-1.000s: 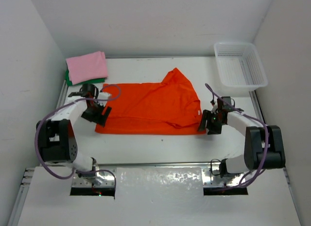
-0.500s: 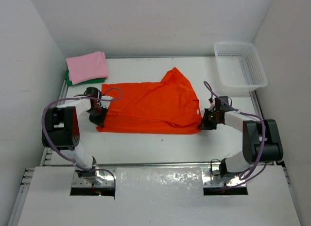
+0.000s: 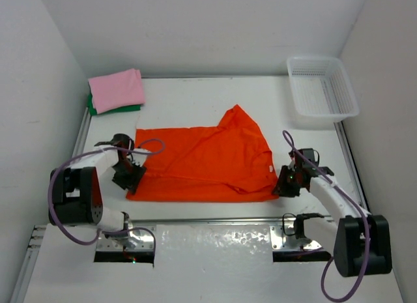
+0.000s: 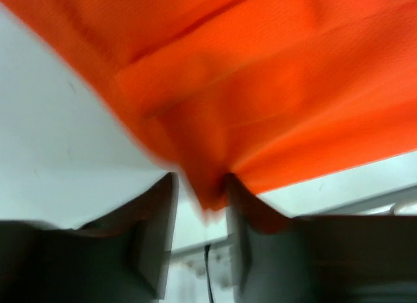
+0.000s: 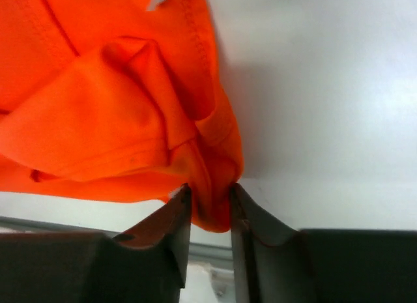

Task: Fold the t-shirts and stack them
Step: Fold the flattened tshirt in 1/3 of the way, then grap the side of the flattened tshirt furthest away from the robot with both arms, then fold the other side of the tshirt into a rectangle

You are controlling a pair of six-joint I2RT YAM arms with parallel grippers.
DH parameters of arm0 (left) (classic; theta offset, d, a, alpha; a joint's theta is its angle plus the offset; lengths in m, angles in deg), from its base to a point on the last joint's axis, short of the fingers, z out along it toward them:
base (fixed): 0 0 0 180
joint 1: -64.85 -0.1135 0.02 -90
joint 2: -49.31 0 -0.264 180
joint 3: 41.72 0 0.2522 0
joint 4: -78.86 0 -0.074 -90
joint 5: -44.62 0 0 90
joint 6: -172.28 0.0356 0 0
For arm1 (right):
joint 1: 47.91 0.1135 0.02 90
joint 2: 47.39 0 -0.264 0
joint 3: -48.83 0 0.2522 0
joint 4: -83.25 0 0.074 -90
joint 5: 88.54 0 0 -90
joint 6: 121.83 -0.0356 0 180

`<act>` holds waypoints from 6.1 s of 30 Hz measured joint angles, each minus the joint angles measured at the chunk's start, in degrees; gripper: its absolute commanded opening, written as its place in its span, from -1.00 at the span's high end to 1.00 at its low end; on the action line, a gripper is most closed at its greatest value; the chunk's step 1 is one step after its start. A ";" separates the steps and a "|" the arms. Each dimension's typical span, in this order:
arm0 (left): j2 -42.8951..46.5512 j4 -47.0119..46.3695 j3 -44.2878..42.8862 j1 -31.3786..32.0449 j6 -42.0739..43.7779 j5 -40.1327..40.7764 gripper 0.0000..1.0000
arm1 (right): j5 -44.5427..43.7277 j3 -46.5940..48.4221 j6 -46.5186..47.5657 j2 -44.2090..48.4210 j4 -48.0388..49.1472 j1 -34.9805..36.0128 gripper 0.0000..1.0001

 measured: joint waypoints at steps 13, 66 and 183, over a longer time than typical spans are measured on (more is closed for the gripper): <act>-3.54 10.64 -28.68 -8.33 3.17 4.17 -0.48 | -10.03 33.20 5.77 -5.31 -12.09 2.47 -0.15; -33.46 -21.18 -35.78 -4.39 -11.04 -19.28 1.00 | -2.32 69.55 10.12 -67.34 15.10 10.36 1.00; -31.85 -28.81 -36.00 52.59 -10.91 -26.53 -0.02 | 5.01 -4.42 -4.72 -6.82 28.87 12.00 1.00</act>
